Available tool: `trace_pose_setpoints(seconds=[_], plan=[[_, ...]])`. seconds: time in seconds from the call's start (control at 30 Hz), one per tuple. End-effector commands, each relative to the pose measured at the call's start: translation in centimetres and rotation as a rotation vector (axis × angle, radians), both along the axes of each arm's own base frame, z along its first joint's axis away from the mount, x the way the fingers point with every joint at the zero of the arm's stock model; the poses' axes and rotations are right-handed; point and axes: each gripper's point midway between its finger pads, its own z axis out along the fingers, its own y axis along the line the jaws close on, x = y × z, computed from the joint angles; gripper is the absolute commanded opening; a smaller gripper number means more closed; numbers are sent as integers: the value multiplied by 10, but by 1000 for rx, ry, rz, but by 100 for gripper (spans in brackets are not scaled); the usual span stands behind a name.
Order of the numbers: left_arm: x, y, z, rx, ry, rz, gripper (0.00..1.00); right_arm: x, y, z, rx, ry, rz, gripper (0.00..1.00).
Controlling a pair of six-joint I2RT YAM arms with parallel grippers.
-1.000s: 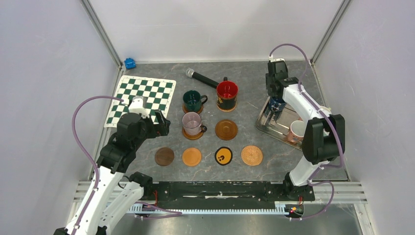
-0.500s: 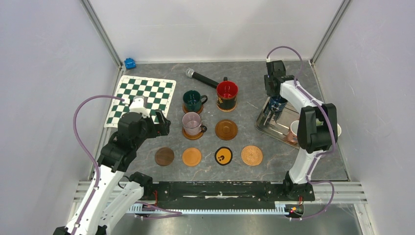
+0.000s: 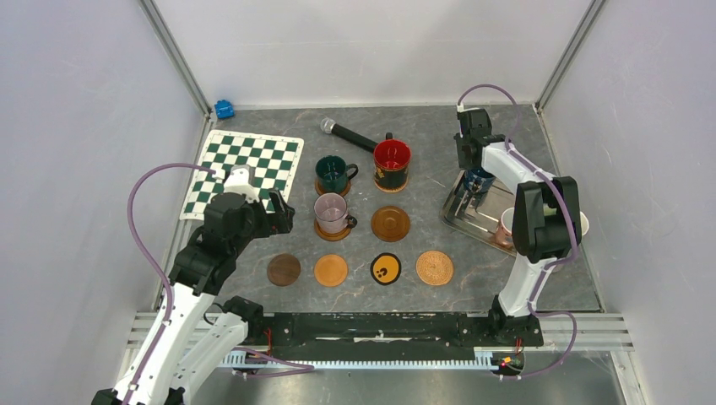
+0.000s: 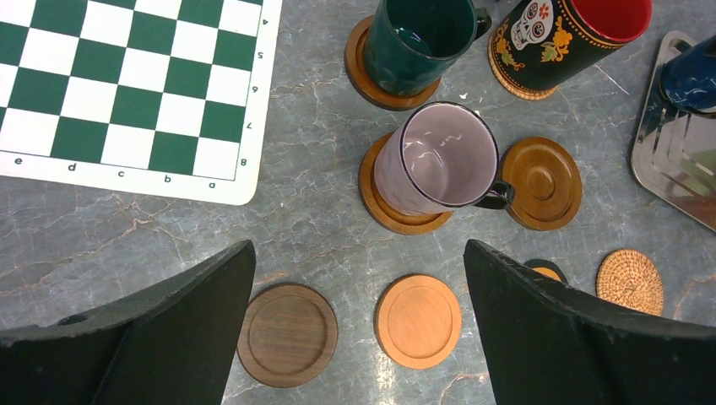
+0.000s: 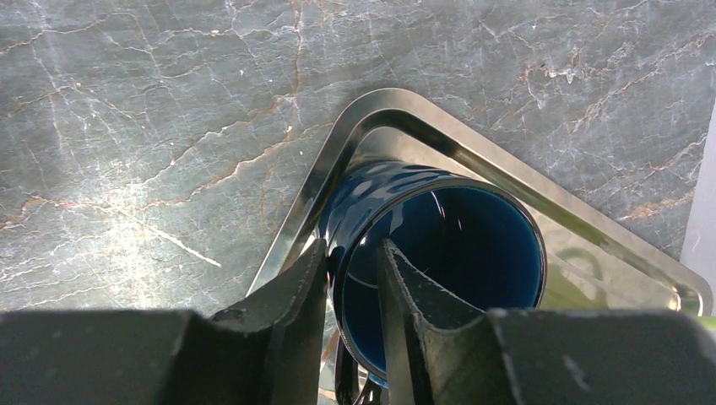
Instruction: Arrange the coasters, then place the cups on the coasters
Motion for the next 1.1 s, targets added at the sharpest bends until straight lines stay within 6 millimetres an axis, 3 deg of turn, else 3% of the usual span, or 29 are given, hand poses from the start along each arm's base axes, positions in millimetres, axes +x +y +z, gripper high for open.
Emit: trace_pose_setpoints(seconds=[0.0,0.27,0.4,0.6,0.83,1.07], plan=[[3,4,6,48,-45,-16,100,6,-1,-1,-5,-17,15,29],[4,2,5,47,-38,-22,100,2,3,-11,39,9,40,29],[3,2,6,45,-41,-22,100,5,2,-7,41,-1,50,22],[4,2,6,47,-41,-20,100,10,1,16,27,-42,69,1],[3,2,7,44,-45,-24,100,2,-4,46,14,-63,51,0],[3,1,7,40,-46,-29,100,-9,13,67,95,-110,113,0]])
